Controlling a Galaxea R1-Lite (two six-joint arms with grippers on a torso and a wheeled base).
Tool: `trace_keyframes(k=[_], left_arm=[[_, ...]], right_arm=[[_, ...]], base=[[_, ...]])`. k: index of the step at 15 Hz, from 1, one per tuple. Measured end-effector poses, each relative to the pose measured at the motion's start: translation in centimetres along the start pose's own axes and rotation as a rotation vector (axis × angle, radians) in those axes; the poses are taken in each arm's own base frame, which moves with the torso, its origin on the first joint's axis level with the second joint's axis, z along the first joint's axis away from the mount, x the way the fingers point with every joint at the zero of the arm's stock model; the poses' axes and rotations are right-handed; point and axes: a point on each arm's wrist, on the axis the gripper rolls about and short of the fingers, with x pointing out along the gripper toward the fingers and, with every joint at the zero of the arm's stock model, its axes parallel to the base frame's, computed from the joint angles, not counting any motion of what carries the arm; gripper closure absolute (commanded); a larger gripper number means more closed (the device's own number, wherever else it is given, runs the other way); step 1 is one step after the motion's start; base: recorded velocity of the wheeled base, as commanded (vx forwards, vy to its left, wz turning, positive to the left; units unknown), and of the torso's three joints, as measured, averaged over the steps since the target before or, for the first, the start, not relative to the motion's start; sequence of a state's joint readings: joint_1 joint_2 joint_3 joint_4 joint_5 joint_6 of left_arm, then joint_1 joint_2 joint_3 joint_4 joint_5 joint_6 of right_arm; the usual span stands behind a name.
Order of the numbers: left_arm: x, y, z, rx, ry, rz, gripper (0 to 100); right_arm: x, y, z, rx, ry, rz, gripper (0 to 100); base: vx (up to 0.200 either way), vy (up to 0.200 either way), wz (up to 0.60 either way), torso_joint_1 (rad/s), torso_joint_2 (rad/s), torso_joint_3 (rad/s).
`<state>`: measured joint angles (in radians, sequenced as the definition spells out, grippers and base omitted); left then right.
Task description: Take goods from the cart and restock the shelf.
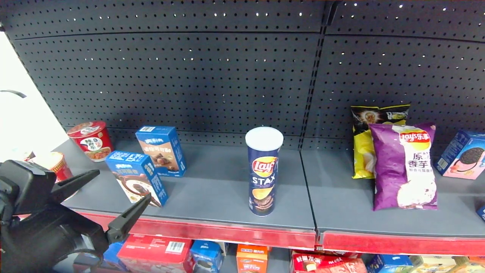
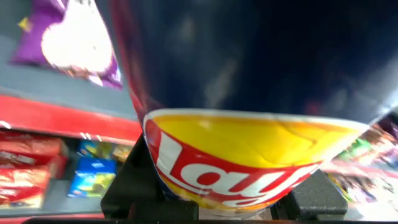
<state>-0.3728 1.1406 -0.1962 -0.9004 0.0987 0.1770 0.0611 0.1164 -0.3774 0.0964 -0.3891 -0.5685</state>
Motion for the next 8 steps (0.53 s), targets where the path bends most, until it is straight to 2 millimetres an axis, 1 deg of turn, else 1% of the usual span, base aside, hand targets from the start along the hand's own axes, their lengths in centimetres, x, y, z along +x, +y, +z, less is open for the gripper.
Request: trace_keyframes(k=[2,4,6,8], left_arm=[[-0.5,-0.2,-0.7,0.022,0.023,-0.011,0],[-0.8,-0.2,-0.9,0.018,0.027,-0.011,0],[-0.9,0.0,-0.8,0.004,0.017,-0.001,0],[-1.1,0.0,-0.8,-0.003,0.016,0.009,0]], right_arm=[[1.2,-1.2,2.2,0.056,-0.022,0.07,100],[2.8,-1.6,3.8,0.108,-0.013,0.142,100],[4.7,-1.1,4.9,0.159,0.011,0.251,100],[6.2,-0.3,5.7,0.183,0.024,0.372,100]], base=[[0.0,0.0,0.0,0.0,0.0,0.0],[0.0,0.0,0.0,0.0,0.0,0.0],[0.0,0.0,0.0,0.0,0.0,0.0],[0.0,0.0,0.0,0.0,0.0,0.0]])
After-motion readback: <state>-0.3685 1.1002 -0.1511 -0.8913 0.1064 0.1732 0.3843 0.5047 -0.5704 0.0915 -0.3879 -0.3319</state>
